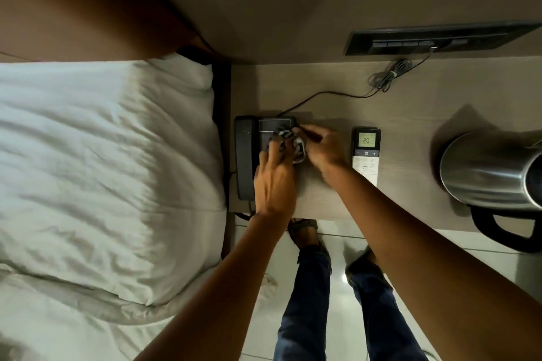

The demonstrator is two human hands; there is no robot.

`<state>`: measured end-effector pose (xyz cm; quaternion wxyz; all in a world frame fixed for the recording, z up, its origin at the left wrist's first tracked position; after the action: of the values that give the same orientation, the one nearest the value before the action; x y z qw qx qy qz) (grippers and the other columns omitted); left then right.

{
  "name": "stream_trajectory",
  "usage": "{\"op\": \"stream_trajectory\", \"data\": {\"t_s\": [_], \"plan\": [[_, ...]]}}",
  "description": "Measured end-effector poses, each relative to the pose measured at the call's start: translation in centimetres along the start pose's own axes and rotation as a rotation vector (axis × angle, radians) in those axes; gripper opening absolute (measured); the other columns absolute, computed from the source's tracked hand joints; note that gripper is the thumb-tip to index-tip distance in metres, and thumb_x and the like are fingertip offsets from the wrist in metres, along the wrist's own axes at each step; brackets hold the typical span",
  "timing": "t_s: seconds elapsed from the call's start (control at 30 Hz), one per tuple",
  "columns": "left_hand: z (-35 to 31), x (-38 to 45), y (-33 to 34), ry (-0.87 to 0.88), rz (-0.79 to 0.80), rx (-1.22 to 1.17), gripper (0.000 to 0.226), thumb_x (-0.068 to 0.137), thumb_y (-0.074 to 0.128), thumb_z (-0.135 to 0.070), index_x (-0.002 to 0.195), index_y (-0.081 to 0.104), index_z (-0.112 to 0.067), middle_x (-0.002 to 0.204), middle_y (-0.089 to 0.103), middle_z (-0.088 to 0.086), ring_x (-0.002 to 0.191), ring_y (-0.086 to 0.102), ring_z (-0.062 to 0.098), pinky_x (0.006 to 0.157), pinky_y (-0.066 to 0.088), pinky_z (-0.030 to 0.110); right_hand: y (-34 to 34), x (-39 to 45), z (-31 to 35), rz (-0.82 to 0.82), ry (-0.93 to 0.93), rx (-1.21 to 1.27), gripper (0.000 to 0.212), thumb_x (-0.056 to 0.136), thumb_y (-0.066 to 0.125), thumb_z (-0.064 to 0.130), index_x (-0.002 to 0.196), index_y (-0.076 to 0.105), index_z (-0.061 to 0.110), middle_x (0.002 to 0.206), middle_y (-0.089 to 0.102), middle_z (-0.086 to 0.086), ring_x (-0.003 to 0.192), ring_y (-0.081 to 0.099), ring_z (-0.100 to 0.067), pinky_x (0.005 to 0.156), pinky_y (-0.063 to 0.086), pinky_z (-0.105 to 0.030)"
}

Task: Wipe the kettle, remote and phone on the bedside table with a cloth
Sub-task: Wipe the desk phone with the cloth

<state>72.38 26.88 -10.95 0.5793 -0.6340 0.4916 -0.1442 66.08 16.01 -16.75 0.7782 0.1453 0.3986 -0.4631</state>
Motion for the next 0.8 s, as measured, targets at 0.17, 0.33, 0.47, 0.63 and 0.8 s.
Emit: {"op": "stream_trajectory", "data": {"t_s": [0.17,0.33,0.47,0.63,0.8], "plan": [[0.9,-5.2,3.0,0.099,0.230,0.121,0.063,0.097,0.066,-0.010,0.155,0.047,-0.025,0.168,0.031,0.006,0.144,0.043,0.032,0.112,0.052,0.053,-0.5,0.8,0.3,0.051,0.082,0.049,0.043,0.093,0.081,0.027,0.133,0.070,0.012,0.122,0.077,-0.011,0.088,0.072,-0.018,0.080,0.063,-0.028],[-0.5,-4.8,0.2,0.061,-0.014,-0.094,0.041,0.100,0.042,-0.017,0.133,0.067,-0.017,0.146,0.056,0.011,0.118,0.058,0.032,0.079,0.063,0.043,-0.3,0.6,1.4,0.028,0.059,0.005,0.038,0.094,0.079,0.017,0.130,0.072,0.006,0.124,0.076,-0.018,0.093,0.074,-0.026,0.084,0.062,-0.032],[0.4,0.6,-2.3,-0.089,-0.161,-0.097,0.049,0.099,0.042,-0.016,0.145,0.061,-0.020,0.149,0.053,0.012,0.119,0.054,0.037,0.079,0.061,0.047,-0.3,0.5,1.8,0.049,0.102,-0.009,0.045,0.099,0.070,0.007,0.143,0.061,0.001,0.139,0.068,-0.022,0.127,0.067,-0.038,0.109,0.055,-0.044],[1.6,0.1,0.4,-0.082,0.020,-0.062,0.074,0.097,0.054,0.003,0.161,0.038,-0.029,0.171,0.027,0.005,0.139,0.044,0.037,0.095,0.061,0.055,-0.3,0.2,2.3,0.052,0.059,-0.057,0.037,0.100,0.073,0.016,0.135,0.069,0.007,0.136,0.071,-0.017,0.125,0.069,-0.032,0.109,0.056,-0.042],[2.6,-7.4,3.0,-0.119,0.058,-0.145,0.075,0.096,0.055,0.004,0.162,0.035,-0.026,0.169,0.029,0.008,0.139,0.046,0.032,0.106,0.056,0.049,0.0,-0.2,2.5,0.059,0.093,0.010,0.040,0.102,0.069,0.010,0.139,0.063,-0.002,0.134,0.069,-0.029,0.117,0.071,-0.046,0.106,0.054,-0.050]]}}
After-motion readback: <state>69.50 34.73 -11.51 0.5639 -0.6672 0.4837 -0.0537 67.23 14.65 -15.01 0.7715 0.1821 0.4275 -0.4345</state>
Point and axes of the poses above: each hand's wrist, its own x-axis towards the middle knuckle, its own y-axis out of the palm, z = x × y, the point moved 2 cm from there along x, towards the middle knuckle
